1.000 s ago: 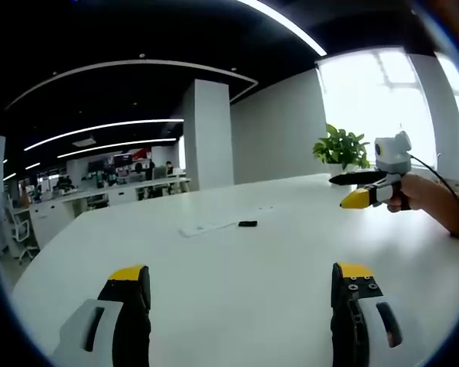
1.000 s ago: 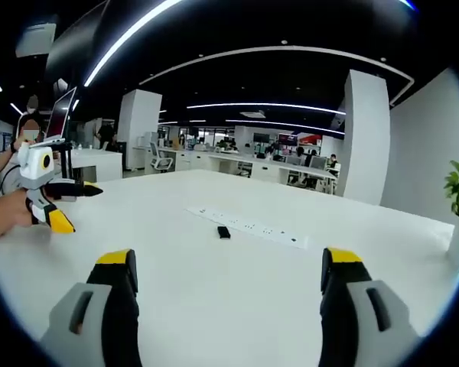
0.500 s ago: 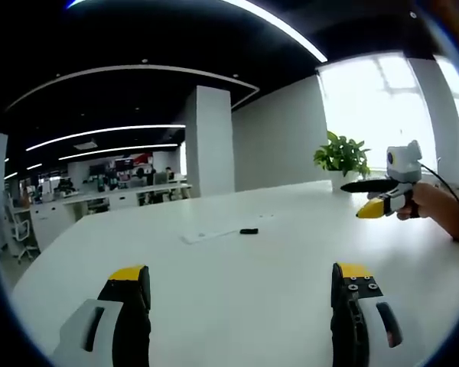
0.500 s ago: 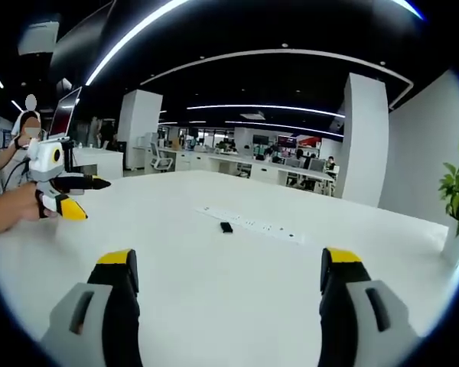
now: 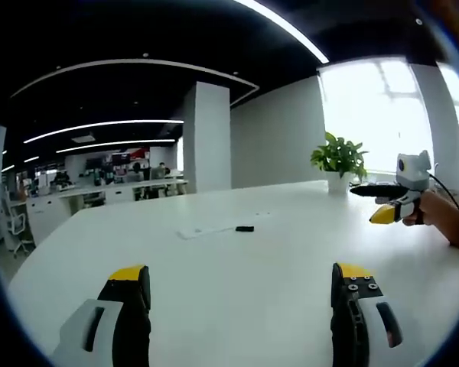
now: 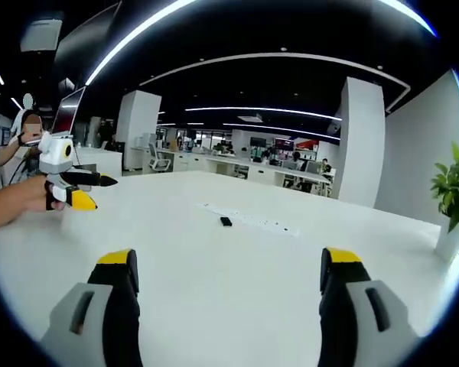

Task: Snap the two parts of the plastic buckle together until the buckle closes and remains connected.

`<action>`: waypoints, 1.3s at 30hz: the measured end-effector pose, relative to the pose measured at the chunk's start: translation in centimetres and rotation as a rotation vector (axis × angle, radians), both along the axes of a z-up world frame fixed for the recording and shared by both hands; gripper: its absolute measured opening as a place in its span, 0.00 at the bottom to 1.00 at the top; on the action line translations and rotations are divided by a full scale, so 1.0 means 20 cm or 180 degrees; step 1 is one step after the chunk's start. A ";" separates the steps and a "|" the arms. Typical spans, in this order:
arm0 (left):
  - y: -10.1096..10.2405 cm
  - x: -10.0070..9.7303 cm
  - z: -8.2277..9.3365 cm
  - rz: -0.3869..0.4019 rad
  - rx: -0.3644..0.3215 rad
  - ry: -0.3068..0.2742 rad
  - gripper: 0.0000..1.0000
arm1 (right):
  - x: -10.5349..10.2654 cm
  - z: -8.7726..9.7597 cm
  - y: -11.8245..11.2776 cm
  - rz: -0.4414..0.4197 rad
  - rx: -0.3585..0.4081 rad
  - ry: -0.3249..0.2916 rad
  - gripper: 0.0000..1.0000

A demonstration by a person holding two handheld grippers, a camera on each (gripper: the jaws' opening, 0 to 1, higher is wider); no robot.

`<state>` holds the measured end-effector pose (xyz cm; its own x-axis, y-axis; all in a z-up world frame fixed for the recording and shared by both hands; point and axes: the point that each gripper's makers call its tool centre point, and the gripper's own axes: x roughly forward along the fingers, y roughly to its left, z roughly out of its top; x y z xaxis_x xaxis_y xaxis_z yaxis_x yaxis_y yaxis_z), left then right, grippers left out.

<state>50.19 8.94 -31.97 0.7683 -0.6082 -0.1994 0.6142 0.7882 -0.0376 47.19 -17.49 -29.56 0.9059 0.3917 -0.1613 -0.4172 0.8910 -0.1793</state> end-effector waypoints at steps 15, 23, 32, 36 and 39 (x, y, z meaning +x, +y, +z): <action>0.02 -0.03 0.00 0.0102 0.0074 0.0033 1.00 | -0.09 -0.04 -0.04 0.0101 0.0100 0.0035 0.99; 0.03 -0.09 -0.02 0.0071 0.0136 0.0054 1.00 | -0.09 -0.02 -0.01 0.0153 0.0149 0.0072 0.98; 0.04 -0.15 -0.01 0.0030 0.0091 0.0042 1.00 | -0.17 -0.02 -0.02 0.0143 0.0166 0.0031 0.99; 0.02 -0.21 -0.06 -0.0102 0.0100 0.0144 1.00 | -0.19 -0.03 -0.05 0.0101 0.0210 0.0030 0.98; 0.02 -0.23 -0.08 -0.0130 0.0207 0.0118 1.00 | -0.22 -0.05 -0.05 0.0090 0.0205 0.0038 0.98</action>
<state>45.52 9.25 -33.60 0.7345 -0.6237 -0.2674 0.6450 0.7641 -0.0104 42.72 -18.46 -30.50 0.8925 0.4270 -0.1456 -0.4441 0.8884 -0.1168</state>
